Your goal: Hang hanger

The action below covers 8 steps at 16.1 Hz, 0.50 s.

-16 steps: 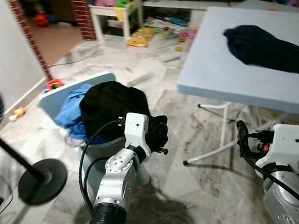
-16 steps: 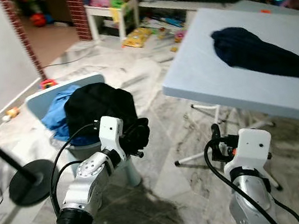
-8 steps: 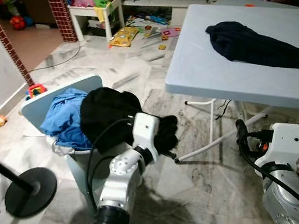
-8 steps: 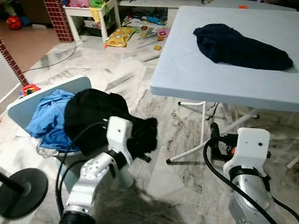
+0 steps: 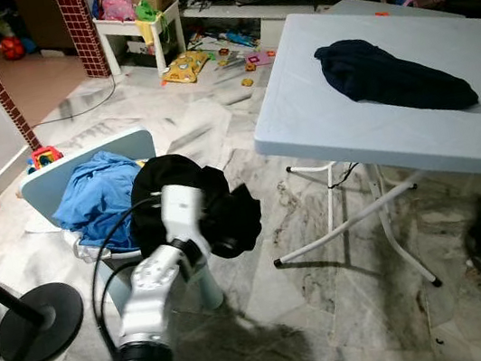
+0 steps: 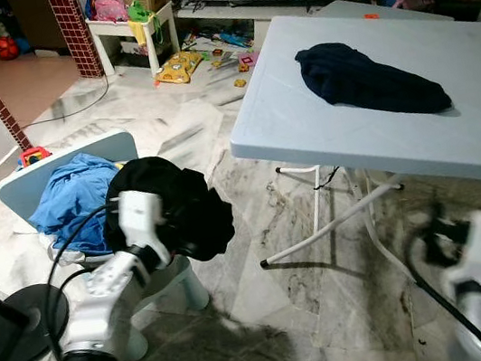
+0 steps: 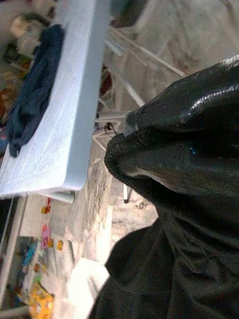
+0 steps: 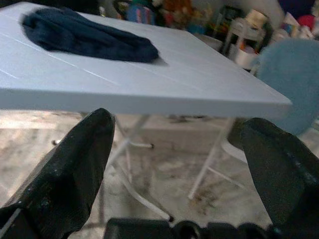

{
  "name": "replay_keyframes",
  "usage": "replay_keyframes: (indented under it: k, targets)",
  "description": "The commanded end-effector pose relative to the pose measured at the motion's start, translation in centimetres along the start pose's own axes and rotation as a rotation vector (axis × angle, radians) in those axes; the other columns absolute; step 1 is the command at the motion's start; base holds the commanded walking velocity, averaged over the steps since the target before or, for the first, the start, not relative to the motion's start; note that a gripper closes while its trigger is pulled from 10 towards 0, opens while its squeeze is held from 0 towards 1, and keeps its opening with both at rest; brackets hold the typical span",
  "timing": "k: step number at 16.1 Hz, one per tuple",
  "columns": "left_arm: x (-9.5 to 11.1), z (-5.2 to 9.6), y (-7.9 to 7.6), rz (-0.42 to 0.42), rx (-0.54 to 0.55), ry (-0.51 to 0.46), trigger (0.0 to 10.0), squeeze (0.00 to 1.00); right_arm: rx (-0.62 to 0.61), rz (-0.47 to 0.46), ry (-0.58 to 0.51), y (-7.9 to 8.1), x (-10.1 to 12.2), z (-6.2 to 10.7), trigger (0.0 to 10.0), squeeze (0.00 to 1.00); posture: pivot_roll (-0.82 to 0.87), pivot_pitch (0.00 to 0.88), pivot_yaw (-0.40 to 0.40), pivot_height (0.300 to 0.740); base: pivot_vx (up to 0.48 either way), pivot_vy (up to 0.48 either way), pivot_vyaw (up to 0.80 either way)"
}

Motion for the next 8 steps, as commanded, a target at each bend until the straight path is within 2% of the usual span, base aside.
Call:
replay_keyframes:
  k: [1, 3, 4, 7, 8]
  targets:
    - [0.2, 0.9, 1.5, -0.044, 0.053, 0.004, 10.0, 0.0, -0.022, 0.012, -0.026, -1.2, 0.8, 0.1, 10.0, 0.0, -0.02, 0.014, -0.063, 0.74, 0.0, 0.0, -0.8]
    - [1.0, 1.7, 3.4, -0.13, 0.181, -0.017, 10.0, 0.0, -0.036, 0.01, -0.013, -1.9, 0.6, 0.4, 10.0, 0.0, -0.01, 0.015, -0.065, 0.74, 0.0, 0.0, -0.8]
    - [1.3, 1.8, 3.2, -0.133, 0.192, -0.028, 10.0, 0.0, -0.039, 0.003, -0.006, -2.0, 0.4, 0.5, 10.0, 0.0, -0.01, 0.014, -0.066, 0.74, 0.0, 0.0, -0.8]
    - [0.3, 2.1, 0.3, -0.055, 0.142, -0.012, 10.0, 0.0, -0.022, -0.026, 0.009, -1.0, 0.0, 0.5, 10.0, 0.0, -0.01, 0.013, -0.072, 0.74, 0.0, 0.0, -0.8]
    - [0.2, 2.1, 0.0, -0.046, 0.129, -0.01, 10.0, 0.0, -0.018, -0.026, 0.009, -0.9, 0.0, 0.5, 10.0, 0.0, -0.01, 0.013, -0.072, 0.74, 0.0, 0.0, -0.8]
Point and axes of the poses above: a point about 5 cm out from each wrist's last joint towards the gripper, its own z axis pointing back from the gripper into the wrist, its own x axis along the axis of the wrist's last joint, y = z × x, the point moved 5 cm from there along -z, pointing out of the wrist towards the gripper, and after that the axes turned 12 degrees about -z, right-handed, at the moved point
